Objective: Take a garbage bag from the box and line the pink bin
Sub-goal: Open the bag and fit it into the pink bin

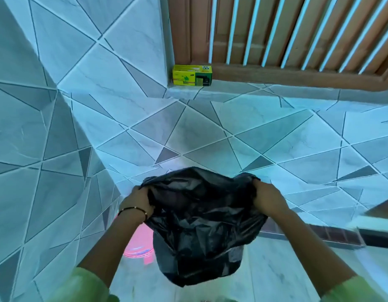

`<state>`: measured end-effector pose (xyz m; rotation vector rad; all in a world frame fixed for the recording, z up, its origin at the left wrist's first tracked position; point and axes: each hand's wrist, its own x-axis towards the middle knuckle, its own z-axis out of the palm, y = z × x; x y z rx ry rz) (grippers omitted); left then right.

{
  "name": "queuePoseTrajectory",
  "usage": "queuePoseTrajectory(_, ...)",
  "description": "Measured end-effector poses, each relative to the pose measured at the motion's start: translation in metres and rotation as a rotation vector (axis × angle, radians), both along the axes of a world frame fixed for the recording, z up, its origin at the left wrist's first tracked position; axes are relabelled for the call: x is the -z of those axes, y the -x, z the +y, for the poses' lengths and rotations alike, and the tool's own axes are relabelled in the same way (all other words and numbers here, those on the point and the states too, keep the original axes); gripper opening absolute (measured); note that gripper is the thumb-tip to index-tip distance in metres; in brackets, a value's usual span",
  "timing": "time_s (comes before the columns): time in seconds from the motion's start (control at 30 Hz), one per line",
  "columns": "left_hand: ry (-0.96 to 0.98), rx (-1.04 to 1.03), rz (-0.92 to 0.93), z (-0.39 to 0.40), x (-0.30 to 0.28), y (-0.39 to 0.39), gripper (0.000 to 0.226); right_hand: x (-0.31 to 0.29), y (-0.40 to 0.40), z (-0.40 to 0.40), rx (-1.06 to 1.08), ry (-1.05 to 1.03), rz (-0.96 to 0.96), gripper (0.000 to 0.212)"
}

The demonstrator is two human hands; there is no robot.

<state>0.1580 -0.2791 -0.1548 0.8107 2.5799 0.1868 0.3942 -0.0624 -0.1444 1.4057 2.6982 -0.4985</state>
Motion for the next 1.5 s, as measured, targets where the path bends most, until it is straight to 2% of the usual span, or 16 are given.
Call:
queuePoseTrajectory(0.13, 0.42, -0.075, 0.018, -0.012, -0.009, -0.01, 0.073, -0.014, 0.008, -0.011, -0.057, 0.058, 0.156, 0.055)
queuePoseTrajectory(0.17, 0.439, -0.045, 0.057, -0.01, -0.011, -0.018, 0.075, -0.019, 0.012, -0.015, -0.099, 0.059, 0.186, 0.054)
queuePoseTrajectory(0.27, 0.106, 0.264, 0.219, 0.011, -0.015, -0.049, 0.057, -0.03, 0.031, -0.031, -0.253, 0.06, 0.197, 0.042)
queuePoseTrajectory(0.33, -0.057, 0.379, 0.227, 0.029, -0.012, -0.066, 0.052, -0.034, 0.042, -0.041, -0.361, 0.028, 0.187, 0.032)
queuePoseTrajectory(0.5, 0.0, 0.03, 0.175, 0.033, 0.008, -0.047, 0.066, -0.042, 0.038, -0.035, -0.471, 0.006, 0.272, 0.04)
queuePoseTrajectory(0.6, -0.122, -0.093, 0.268, 0.024, 0.0, -0.03, 0.053, -0.039, 0.017, -0.012, -0.427, -0.073, -0.023, 0.056)
queuePoseTrajectory(0.67, -0.27, -0.149, 0.261, 0.023, -0.01, -0.026, 0.043, -0.031, 0.009, 0.001, -0.378, -0.174, -0.236, 0.056)
queuePoseTrajectory(0.73, -0.42, -0.227, 0.254, 0.025, -0.018, -0.026, 0.031, -0.025, 0.005, 0.009, -0.327, -0.205, -0.302, 0.058)
queuePoseTrajectory(0.8, -0.457, -0.263, 0.257, 0.024, -0.021, -0.027, 0.027, -0.02, 0.002, 0.015, -0.284, -0.204, -0.318, 0.059)
queuePoseTrajectory(0.97, -0.037, -0.176, 0.123, 0.005, -0.002, -0.025, 0.034, -0.004, 0.001, 0.02, -0.187, -0.098, -0.101, 0.048)
queuePoseTrajectory(1.03, 0.103, -0.157, 0.045, -0.001, 0.002, -0.03, 0.046, -0.003, 0.01, 0.01, -0.259, -0.035, -0.013, 0.055)
queuePoseTrajectory(1.1, 0.129, -0.181, 0.019, 0.001, 0.002, -0.038, 0.067, -0.006, 0.021, -0.002, -0.353, -0.008, 0.042, 0.065)
queuePoseTrajectory(1.2, 0.043, -0.133, 0.129, 0.013, 0.003, -0.054, 0.094, -0.01, 0.035, -0.017, -0.473, 0.003, 0.085, 0.069)
queuePoseTrajectory(1.3, -0.195, -0.017, 0.167, 0.031, 0.015, -0.07, 0.1, -0.01, 0.043, -0.029, -0.615, 0.05, 0.12, 0.065)
queuePoseTrajectory(1.4, -0.479, -0.15, -0.065, 0.04, 0.019, -0.065, 0.056, -0.011, 0.04, -0.032, -0.74, 0.019, 0.095, 0.057)
queuePoseTrajectory(1.5, -0.601, -0.299, -0.049, 0.034, 0.009, -0.042, 0.04, -0.016, 0.026, -0.018, -0.714, -0.093, -0.126, 0.049)
